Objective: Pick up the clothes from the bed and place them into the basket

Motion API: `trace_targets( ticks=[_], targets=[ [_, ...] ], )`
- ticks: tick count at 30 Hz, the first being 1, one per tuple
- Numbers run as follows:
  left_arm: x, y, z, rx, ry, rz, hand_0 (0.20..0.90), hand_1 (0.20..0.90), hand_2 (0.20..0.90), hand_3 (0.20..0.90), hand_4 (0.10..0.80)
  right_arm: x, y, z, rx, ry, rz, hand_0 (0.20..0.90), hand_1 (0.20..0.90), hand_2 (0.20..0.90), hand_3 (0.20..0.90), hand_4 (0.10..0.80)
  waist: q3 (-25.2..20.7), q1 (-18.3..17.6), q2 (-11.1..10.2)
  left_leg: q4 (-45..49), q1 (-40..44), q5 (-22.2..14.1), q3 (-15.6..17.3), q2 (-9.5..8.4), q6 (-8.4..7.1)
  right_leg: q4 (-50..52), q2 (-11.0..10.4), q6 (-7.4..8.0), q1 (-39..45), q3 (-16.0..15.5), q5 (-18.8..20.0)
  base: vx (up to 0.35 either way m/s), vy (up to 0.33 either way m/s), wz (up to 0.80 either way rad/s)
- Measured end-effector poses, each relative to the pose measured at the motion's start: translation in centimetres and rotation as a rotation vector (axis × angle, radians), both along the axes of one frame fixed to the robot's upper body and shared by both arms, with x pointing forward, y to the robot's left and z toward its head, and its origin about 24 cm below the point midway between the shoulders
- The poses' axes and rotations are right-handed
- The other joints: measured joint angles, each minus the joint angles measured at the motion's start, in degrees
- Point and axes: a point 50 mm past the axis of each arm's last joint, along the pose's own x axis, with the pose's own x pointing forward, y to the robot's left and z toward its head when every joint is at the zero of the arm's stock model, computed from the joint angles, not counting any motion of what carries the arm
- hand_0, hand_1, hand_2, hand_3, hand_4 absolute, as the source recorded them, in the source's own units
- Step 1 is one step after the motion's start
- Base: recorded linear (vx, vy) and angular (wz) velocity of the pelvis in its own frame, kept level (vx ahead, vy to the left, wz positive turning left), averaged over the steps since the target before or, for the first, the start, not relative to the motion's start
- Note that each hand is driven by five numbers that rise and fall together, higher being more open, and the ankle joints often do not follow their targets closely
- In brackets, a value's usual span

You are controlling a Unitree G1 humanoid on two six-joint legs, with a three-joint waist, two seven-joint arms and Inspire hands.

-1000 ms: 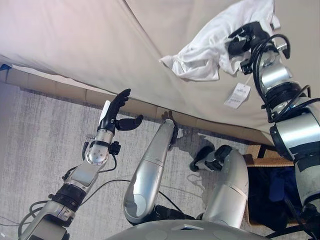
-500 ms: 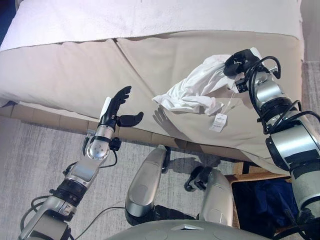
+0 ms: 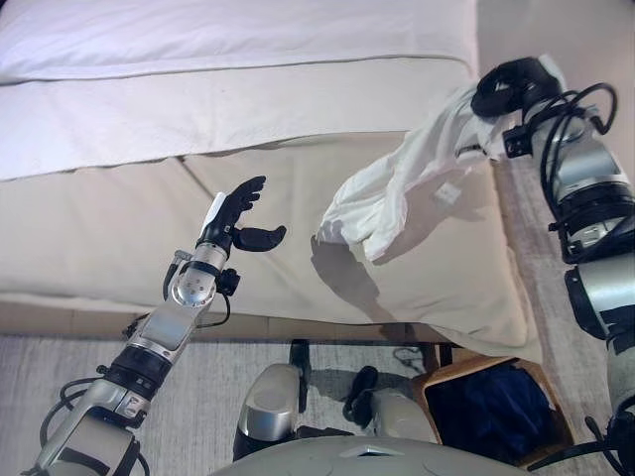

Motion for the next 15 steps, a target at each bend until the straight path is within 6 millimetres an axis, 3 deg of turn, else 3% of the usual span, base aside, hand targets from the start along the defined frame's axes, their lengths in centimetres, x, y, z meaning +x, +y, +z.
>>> trace_targets(
  ticks=[3, 4, 5, 6, 7, 9, 10, 11, 12, 15],
  targets=[
    [0.0, 0.2, -0.2, 0.008, 0.013, -0.005, 0.9, 0.9, 0.9, 0.9, 0.8, -1.3, -1.9, 2.1, -0.034, -0.059, -0.046, 0.3, 0.3, 0.3, 0.2, 0.1, -0.2, -2.2, -0.1, 0.2, 0.7, 0.1, 0.9, 0.03, -0.03, -2.1, 0.3, -0.84, 1.2, 0.7, 2.5, 0.015, 0.01, -0.14],
    [0.0, 0.6, -0.5, 0.018, 0.031, -0.002, 0.9, 0.9, 0.9, 0.9, 0.8, -1.7, -2.5, 2.4, -0.024, -0.073, -0.068, 0.3, 0.3, 0.3, 0.2, 0.1, -0.2, -2.9, -1.4, 7.1, -3.6, -1.2, 1.3, -0.41, -0.11, -3.2, -0.9, -2.22, 2.0, 1.7, 4.2, -0.022, 0.01, -0.21],
    [-0.3, 0.9, -0.9, 0.029, 0.049, 0.001, 0.9, 0.9, 0.9, 0.9, 0.8, -1.9, -3.0, 2.5, -0.013, -0.078, -0.09, 0.3, 0.3, 0.3, 0.2, 0.1, -1.3, -2.9, -3.3, 6.8, -6.1, -3.1, 1.6, -1.77, 0.09, -4.1, -2.5, -2.24, 1.8, 3.0, 4.5, -0.037, 0.015, -0.3],
    [-0.5, 0.8, -1.4, 0.031, 0.067, -0.009, 0.9, 0.9, 0.9, 0.9, 0.8, -2.5, -3.7, 3.3, -0.023, -0.099, -0.109, 0.3, 0.3, 0.3, 0.2, 0.1, -2.9, -3.3, -1.7, -7.3, -3.9, 2.3, 1.1, -0.78, 1.18, -4.5, -1.3, -2.08, 1.7, 3.2, 4.4, -0.037, 0.018, -0.26],
    [-0.5, 0.6, -1.5, 0.036, 0.073, -0.023, 0.9, 0.9, 0.9, 0.9, 0.8, -3.1, -4.4, 4.1, -0.032, -0.129, -0.127, 0.3, 0.3, 0.3, 0.2, 0.1, -3.9, -4.5, 0.9, -8.4, -4.1, 10.3, 1.2, 2.64, 2.87, -4.1, 0.5, 0.27, 2.3, 3.4, 3.4, -0.016, 0.017, -0.06],
    [0.1, 1.0, -1.1, 0.048, 0.06, -0.007, 0.9, 0.9, 0.9, 0.9, 0.8, -3.9, -5.4, 4.8, -0.048, -0.15, -0.159, 0.3, 0.3, 0.3, 0.2, 0.1, -3.9, -6.1, 0.6, -8.4, -3.4, 9.3, 1.7, 2.73, 3.11, -0.5, -0.2, 5.97, -0.4, 4.6, -0.3, 0.017, 0.008, -0.04],
    [0.5, 1.3, -0.9, 0.054, 0.049, 0.001, 0.9, 0.9, 0.9, 0.9, 0.8, -4.3, -5.8, 5.3, -0.056, -0.163, -0.173, 0.3, 0.3, 0.3, 0.2, 0.1, -4.0, -6.4, 0.2, -8.4, -3.4, 9.3, 2.6, 2.62, 3.1, -6.7, 0.1, 6.08, -0.6, 5.1, 1.0, 0.042, 0.009, -0.19],
    [0.6, 1.6, -0.7, 0.065, 0.043, 0.006, 0.9, 0.9, 0.9, 0.9, 0.8, -4.5, -5.9, 6.0, -0.058, -0.182, -0.178, 0.3, 0.3, 0.3, 0.2, 0.1, -4.0, -6.7, -1.0, -8.4, -3.4, 8.9, 3.0, 1.62, 2.84, -10.1, -0.5, 6.29, -1.8, 6.3, 5.8, 0.045, -0.001, -0.11],
    [0.6, 1.7, -0.7, 0.065, 0.04, 0.006, 0.9, 0.9, 0.9, 0.9, 0.8, -4.7, -6.0, 6.5, -0.067, -0.2, -0.181, 0.3, 0.3, 0.3, 0.2, 0.1, -3.9, -7.3, -1.8, -8.4, -2.5, 8.0, 3.6, 0.67, 1.58, -9.9, -1.3, 5.75, -2.3, 6.2, 8.1, 0.044, 0.0, -0.26],
    [-0.7, 2.4, -1.8, 0.052, 0.058, 0.02, 0.9, 0.9, 0.9, 0.9, 0.8, -4.8, -5.6, 7.0, -0.08, -0.221, -0.165, 0.3, 0.3, 0.3, 0.2, 0.1, -4.0, -7.9, -1.7, -8.4, -0.6, 7.0, 5.3, 1.25, -0.48, -9.8, -0.4, 5.7, -1.8, 9.3, 7.9, 0.019, 0.015, -0.43]
  ],
)
